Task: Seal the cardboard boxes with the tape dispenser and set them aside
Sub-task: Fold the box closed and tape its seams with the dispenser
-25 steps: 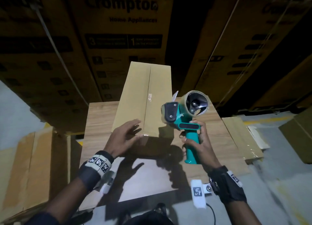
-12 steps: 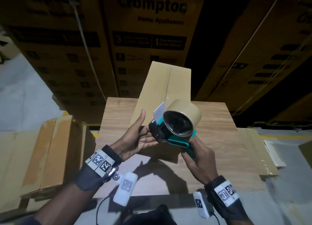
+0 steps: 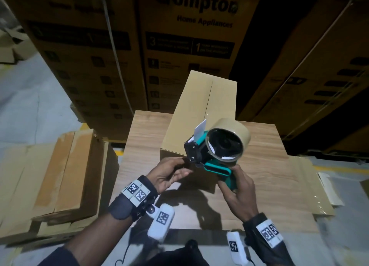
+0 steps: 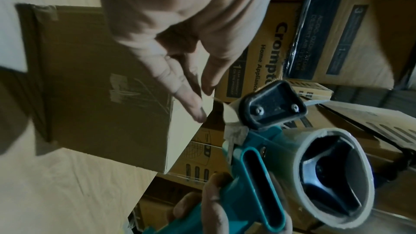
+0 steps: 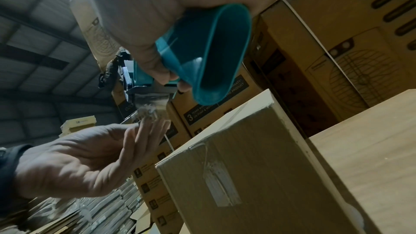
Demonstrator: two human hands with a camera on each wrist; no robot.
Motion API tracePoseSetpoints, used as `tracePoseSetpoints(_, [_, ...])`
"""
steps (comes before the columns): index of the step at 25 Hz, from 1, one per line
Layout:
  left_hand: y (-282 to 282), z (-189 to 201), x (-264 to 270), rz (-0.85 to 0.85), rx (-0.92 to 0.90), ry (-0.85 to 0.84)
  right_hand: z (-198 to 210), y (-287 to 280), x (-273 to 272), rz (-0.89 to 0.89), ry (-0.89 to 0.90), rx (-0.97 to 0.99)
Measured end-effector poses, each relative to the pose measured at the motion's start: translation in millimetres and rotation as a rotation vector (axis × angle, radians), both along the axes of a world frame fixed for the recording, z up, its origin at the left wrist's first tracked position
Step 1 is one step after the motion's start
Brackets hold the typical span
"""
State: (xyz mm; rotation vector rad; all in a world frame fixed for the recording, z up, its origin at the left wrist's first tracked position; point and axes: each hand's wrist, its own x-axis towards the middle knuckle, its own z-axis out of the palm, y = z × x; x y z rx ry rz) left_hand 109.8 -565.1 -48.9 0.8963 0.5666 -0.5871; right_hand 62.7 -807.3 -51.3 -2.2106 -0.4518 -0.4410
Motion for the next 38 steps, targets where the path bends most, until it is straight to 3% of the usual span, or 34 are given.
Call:
tracePoseSetpoints(3, [9.4, -2.8, 2.7, 0.078, -0.042, 0.018, 0.8, -3.3, -3.3, 0.031, 0.038, 0.007])
tracePoseSetpoints(7, [17.0, -2.4, 5.2, 0.044, 0.015, -0.054, -1.6, -9.4, -1.6, 0.059, 0.093, 0.003])
tracePoseSetpoints(14, [18.9, -13.8, 4.1, 0.035, 0.408, -0.249, 0.7, -5.1, 13.0, 0.087, 0.197, 0.024])
tracePoseSetpoints(20, [47.4, -12.4, 11.2, 0.063, 0.568, -0.303, 8.0, 16.5, 39.4, 0.161, 0.278, -0.106])
tracePoseSetpoints(23, [84.7, -13.6, 16.5, 0.217, 0.528, -0.263, 17.8, -5.4, 49.6, 0.150, 0.348, -0.041])
tracePoseSetpoints(26, [110.9, -20.3, 20.6, 0.219, 0.558, -0.259, 25.4, -38.3, 51.9, 0.188, 0.368, -0.017])
tracePoseSetpoints(38, [77.7, -43.4, 35.8, 0.311, 0.762, -0.318, -3.6, -55.7, 68.4, 0.151, 0.374, -0.095])
